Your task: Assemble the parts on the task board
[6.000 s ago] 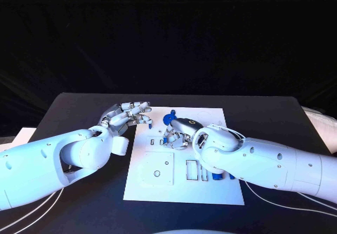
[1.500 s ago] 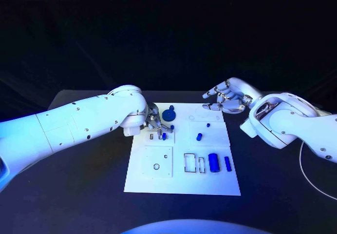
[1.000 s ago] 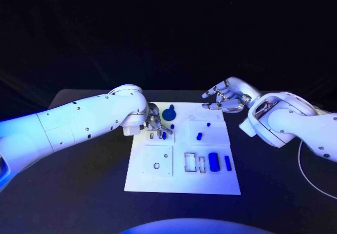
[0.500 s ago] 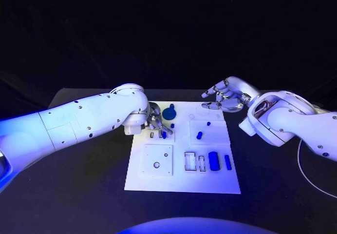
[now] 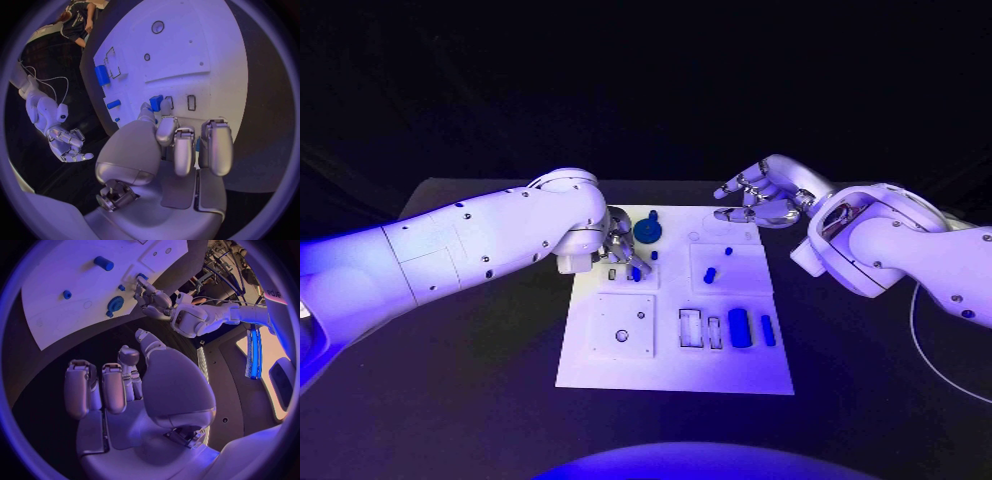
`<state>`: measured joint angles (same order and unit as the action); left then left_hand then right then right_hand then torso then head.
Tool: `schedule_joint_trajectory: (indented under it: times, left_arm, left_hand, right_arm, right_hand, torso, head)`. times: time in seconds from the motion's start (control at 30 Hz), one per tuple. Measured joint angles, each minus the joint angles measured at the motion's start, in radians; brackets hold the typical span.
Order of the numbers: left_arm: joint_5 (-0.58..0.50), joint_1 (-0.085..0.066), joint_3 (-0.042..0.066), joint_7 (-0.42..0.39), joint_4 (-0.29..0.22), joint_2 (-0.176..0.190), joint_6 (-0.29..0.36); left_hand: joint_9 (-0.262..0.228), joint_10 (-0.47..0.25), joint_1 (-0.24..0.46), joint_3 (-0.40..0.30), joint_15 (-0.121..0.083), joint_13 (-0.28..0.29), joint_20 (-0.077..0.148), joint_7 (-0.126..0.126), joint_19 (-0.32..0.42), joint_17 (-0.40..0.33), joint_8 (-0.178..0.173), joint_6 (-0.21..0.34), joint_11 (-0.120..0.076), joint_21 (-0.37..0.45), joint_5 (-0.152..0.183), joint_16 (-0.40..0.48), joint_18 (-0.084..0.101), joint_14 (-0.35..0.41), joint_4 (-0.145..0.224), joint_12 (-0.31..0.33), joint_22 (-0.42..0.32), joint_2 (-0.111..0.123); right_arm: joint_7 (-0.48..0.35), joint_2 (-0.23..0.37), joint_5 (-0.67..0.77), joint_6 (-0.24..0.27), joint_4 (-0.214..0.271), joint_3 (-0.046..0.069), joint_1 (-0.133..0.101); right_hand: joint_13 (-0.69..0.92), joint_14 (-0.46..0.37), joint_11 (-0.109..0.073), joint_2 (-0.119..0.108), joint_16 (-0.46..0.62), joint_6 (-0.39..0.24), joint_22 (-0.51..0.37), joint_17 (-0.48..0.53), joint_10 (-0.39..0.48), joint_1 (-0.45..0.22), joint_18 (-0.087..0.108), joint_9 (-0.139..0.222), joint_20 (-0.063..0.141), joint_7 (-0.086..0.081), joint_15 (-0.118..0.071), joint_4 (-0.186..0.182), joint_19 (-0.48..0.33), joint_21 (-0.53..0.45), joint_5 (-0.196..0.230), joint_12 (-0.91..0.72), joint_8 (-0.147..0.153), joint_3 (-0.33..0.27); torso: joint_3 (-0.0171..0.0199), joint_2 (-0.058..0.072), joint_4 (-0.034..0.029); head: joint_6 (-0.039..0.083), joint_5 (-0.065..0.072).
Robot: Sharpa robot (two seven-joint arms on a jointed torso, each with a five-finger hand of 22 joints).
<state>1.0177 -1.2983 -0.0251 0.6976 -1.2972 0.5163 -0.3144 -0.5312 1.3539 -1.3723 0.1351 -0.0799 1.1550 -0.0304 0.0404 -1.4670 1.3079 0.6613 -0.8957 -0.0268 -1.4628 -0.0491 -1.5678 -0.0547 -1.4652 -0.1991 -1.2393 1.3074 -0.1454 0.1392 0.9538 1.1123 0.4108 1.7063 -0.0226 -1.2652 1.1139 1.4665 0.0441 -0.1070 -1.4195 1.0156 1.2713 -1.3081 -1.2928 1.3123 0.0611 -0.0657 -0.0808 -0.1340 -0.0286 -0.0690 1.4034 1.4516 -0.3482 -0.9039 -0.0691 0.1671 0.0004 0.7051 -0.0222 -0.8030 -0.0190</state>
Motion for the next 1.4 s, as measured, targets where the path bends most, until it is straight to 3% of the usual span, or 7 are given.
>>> schedule_joint_trajectory:
  times: [0.17, 0.33, 0.53, 0.63, 0.83, 1.0, 1.4]
  left_arm:
    - [-0.004, -0.002, 0.001, -0.001, 0.000, 0.000, -0.003]
    - [-0.007, -0.002, 0.001, -0.002, 0.000, 0.000, -0.008]
    - [-0.008, -0.002, 0.000, -0.002, -0.008, 0.010, -0.006]
    - [-0.011, 0.000, -0.001, -0.002, -0.018, 0.021, 0.004]
    - [-0.021, 0.001, -0.002, 0.000, -0.046, 0.052, 0.041]
    - [-0.030, 0.003, -0.002, 0.000, -0.073, 0.077, 0.087]
    - [-0.023, 0.031, -0.003, 0.000, -0.121, 0.115, 0.207]
  left_hand:
    - [0.002, -0.007, -0.044, -0.058, -0.004, -0.003, 0.004, 0.001, 0.004, 0.000, -0.010, 0.014, -0.003, 0.000, 0.003, 0.000, 0.000, -0.004, 0.044, 0.005, 0.000, 0.012]
    - [0.005, -0.009, -0.069, -0.081, -0.007, -0.006, 0.007, 0.002, 0.000, 0.000, -0.027, 0.015, -0.002, 0.000, -0.009, 0.000, 0.000, -0.001, 0.039, 0.012, 0.000, 0.037]
    - [0.005, -0.009, -0.092, -0.172, -0.004, -0.019, 0.007, 0.008, 0.000, 0.000, -0.043, 0.021, -0.002, 0.000, -0.027, 0.000, 0.000, -0.004, -0.052, 0.028, 0.000, 0.063]
    - [-0.012, -0.009, -0.057, -0.285, -0.004, -0.027, 0.007, 0.013, 0.000, 0.000, -0.045, 0.019, -0.002, -0.005, -0.027, 0.000, 0.000, -0.004, -0.070, 0.038, 0.000, 0.114]
    - [-0.040, -0.006, 0.034, -0.484, -0.002, -0.022, -0.001, 0.015, 0.001, 0.000, -0.031, 0.017, 0.001, -0.013, -0.027, 0.000, 0.000, -0.002, -0.031, 0.035, 0.000, 0.206]
    - [-0.054, -0.003, 0.074, -0.549, -0.002, -0.024, -0.001, 0.015, 0.001, 0.000, -0.020, 0.017, 0.004, -0.013, -0.027, 0.000, 0.000, -0.002, -0.009, 0.035, 0.001, 0.222]
    - [-0.060, -0.003, 0.084, -0.566, -0.002, -0.021, 0.000, 0.017, 0.001, 0.000, -0.016, 0.018, 0.004, -0.019, -0.026, 0.000, 0.000, -0.002, -0.005, 0.035, 0.001, 0.230]
  right_arm:
    - [0.001, 0.000, 0.000, -0.003, 0.000, 0.000, 0.000]
    - [0.002, 0.000, 0.000, -0.005, 0.000, 0.000, 0.000]
    - [0.002, -0.001, 0.000, -0.007, 0.000, 0.000, 0.000]
    - [0.002, -0.002, 0.000, -0.007, 0.000, 0.000, 0.000]
    - [0.002, -0.002, 0.000, -0.008, -0.001, 0.000, 0.000]
    - [0.002, -0.003, 0.000, -0.008, -0.002, 0.000, 0.000]
    - [0.001, -0.005, -0.002, -0.008, -0.004, 0.000, 0.001]
  right_hand:
    - [0.000, 0.000, 0.000, 0.000, 0.006, 0.000, -0.003, 0.000, 0.000, 0.000, 0.000, 0.000, 0.000, 0.000, 0.000, 0.000, 0.000, 0.000, 0.000, 0.000, 0.000, 0.000]
    - [0.000, 0.000, 0.000, 0.000, 0.006, 0.000, -0.003, 0.000, 0.000, 0.000, 0.000, 0.000, 0.000, 0.000, 0.000, 0.000, 0.000, 0.000, 0.000, 0.000, 0.000, 0.000]
    - [-0.002, 0.000, 0.000, 0.000, 0.006, 0.000, -0.003, 0.000, 0.000, 0.000, 0.000, 0.000, 0.000, 0.000, 0.000, 0.000, 0.000, 0.000, 0.000, 0.000, 0.000, 0.000]
    - [-0.002, 0.000, 0.000, 0.000, 0.006, 0.000, -0.003, 0.000, 0.000, 0.000, 0.000, 0.000, 0.000, 0.000, 0.000, 0.000, 0.000, 0.000, 0.000, 0.000, 0.000, 0.000]
    - [-0.002, 0.000, 0.000, 0.000, 0.006, 0.000, -0.003, 0.000, 0.000, 0.000, 0.000, 0.000, 0.000, 0.000, 0.000, 0.000, 0.000, -0.004, 0.000, 0.000, 0.000, 0.000]
    - [-0.003, 0.000, 0.000, 0.000, 0.006, 0.000, -0.004, 0.000, 0.000, 0.000, 0.000, 0.000, 0.000, 0.000, 0.000, 0.000, 0.000, -0.004, 0.000, 0.000, 0.000, 0.000]
    - [-0.003, 0.000, 0.000, 0.000, 0.006, 0.000, -0.004, 0.001, 0.000, 0.000, 0.000, 0.000, 0.000, 0.000, 0.000, -0.003, 0.000, -0.004, 0.000, 0.000, 0.000, 0.003]
  torso:
    - [0.0003, 0.000, 0.0000]
    - [0.0008, 0.000, 0.0000]
    - [0.0008, 0.000, 0.0006]
    - [0.0010, 0.000, 0.0006]
    - [0.0013, 0.000, 0.0000]
    - [0.0017, 0.000, -0.0010]
    - [0.0019, -0.001, -0.0029]
  head:
    - [-0.001, 0.000]
    - [-0.002, 0.000]
    - [-0.003, 0.000]
    - [-0.004, 0.001]
    - [-0.004, 0.002]
    - [-0.005, 0.002]
    - [-0.006, -0.003]
